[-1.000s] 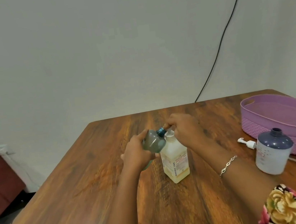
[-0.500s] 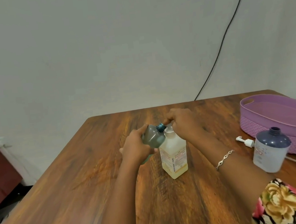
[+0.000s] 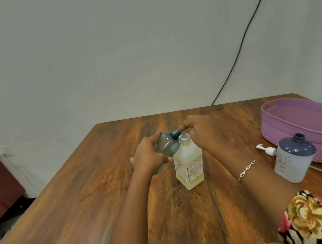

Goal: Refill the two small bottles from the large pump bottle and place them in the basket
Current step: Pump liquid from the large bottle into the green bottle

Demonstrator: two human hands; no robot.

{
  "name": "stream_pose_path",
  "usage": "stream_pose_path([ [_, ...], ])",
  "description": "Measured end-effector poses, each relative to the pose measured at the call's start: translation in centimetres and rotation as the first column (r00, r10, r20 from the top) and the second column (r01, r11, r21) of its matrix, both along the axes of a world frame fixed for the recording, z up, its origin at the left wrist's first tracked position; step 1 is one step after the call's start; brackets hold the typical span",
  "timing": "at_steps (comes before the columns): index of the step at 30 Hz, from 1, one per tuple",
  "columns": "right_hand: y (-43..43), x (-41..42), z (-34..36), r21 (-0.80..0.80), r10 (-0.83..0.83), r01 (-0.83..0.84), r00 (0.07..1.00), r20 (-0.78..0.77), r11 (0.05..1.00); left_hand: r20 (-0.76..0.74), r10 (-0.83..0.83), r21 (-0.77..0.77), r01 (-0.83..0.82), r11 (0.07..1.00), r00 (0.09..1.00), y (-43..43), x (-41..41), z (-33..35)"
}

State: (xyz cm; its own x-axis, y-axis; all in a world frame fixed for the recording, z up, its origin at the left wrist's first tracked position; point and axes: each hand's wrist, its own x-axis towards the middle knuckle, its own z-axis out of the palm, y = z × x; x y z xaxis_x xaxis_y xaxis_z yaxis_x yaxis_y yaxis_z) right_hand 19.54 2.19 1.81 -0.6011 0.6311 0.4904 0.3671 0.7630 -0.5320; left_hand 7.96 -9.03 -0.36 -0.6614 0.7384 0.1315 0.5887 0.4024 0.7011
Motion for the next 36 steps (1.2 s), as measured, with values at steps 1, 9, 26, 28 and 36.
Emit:
stream_pose_path([
  [1,0.0,0.1,-0.1,-0.014,0.005,-0.005,1.0,-0.007,1.0,0.0,0.0,-0.006,0.0,1.0,1.0,0.0,0.0,-0.1],
  [9,0.4,0.4,2.1,0.001,0.008,-0.009,0.991,0.13,1.0,-0.005,0.013,0.055,-0.012,0.998,1.0,0.3,0.0,0.7],
  [26,0.0,0.0,0.9,0.131,-0.051,0.03,0.986,0.161,0.991,-0.008,0.028,0.048,-0.028,0.998,1.0,0.6,-0.1,-0.1],
  [28,-0.2,-0.1,0.0,0.142,-0.061,0.042,0.989,0.131,0.989,0.005,0.034,0.048,-0.034,0.998,0.999,0.6,0.0,-0.6],
  [36,0.1,0.1,1.7,0.13,-0.033,0.007,0.98,0.198,0.992,-0.024,0.05,0.092,-0.048,0.995,0.998,0.7,0.1,0.1],
])
